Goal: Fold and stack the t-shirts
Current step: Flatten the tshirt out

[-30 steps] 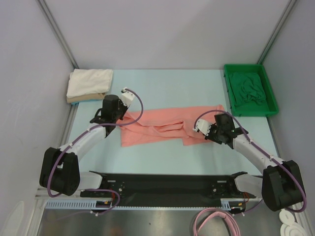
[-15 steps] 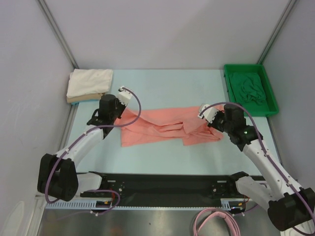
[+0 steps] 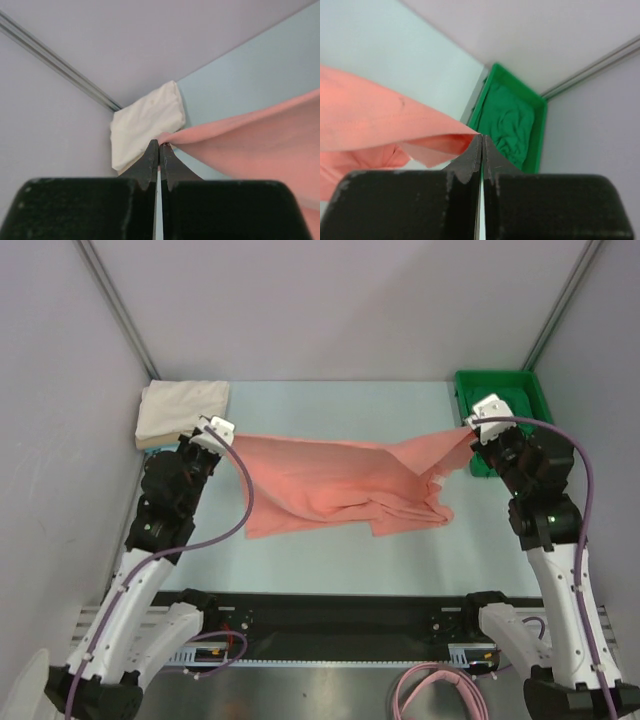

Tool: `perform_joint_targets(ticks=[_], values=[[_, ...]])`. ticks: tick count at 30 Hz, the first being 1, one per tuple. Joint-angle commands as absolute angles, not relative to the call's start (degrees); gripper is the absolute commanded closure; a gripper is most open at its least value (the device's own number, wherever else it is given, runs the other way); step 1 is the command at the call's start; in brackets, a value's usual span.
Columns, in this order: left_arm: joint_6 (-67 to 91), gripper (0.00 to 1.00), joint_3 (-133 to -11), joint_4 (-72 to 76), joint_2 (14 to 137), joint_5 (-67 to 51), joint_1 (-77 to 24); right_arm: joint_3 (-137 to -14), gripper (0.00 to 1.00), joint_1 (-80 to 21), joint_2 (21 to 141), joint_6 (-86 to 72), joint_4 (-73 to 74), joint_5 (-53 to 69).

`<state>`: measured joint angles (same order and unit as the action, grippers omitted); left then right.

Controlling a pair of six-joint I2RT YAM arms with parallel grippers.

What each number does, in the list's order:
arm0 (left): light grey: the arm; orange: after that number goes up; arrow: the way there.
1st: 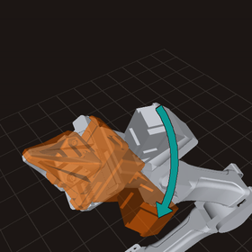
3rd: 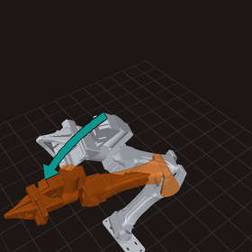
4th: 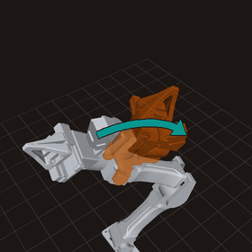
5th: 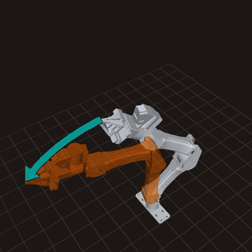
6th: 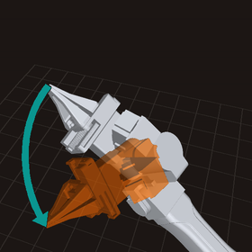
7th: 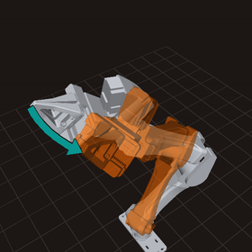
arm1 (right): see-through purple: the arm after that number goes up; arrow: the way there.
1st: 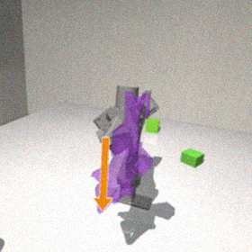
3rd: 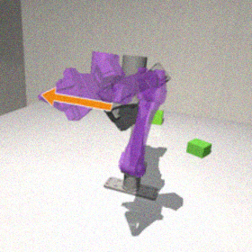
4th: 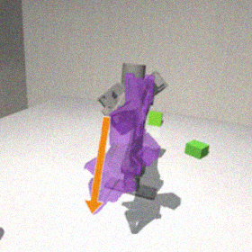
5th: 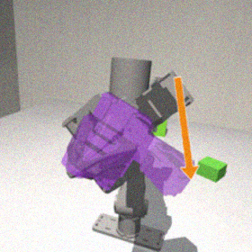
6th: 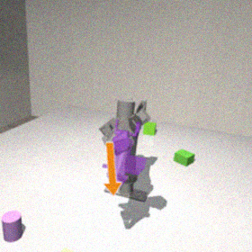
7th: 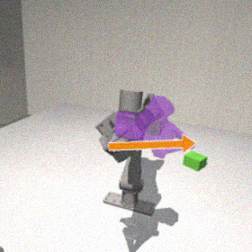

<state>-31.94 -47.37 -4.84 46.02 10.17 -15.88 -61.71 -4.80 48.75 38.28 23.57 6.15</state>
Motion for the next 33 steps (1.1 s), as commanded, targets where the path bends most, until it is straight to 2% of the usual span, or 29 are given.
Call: perform_joint_targets(ticks=[1, 14, 26, 33], values=[[-36.21, 1.0, -52.9, -9.48, 41.14, 9.41, -15.38, -66.35, 1.0, -4.48, 44.92, 37.18, 21.36, 9.05], [-37.79, 0.99, -75.57, -28.99, 32.35, 5.01, -15.47, -98.86, 1.0, -4.48, 45.36, 33.93, 36.12, 10.63], [-35.95, 1.0, -100.97, -42.62, 29.62, 2.29, -15.38, -126.71, 1.0, -2.29, 42.98, 34.45, 47.37, 14.32], [-36.99, 1.0, -110.21, -43.77, 31.73, 2.98, -15.21, -132.54, 1.0, 2.02, 44.12, 33.22, 43.52, 16.61]])
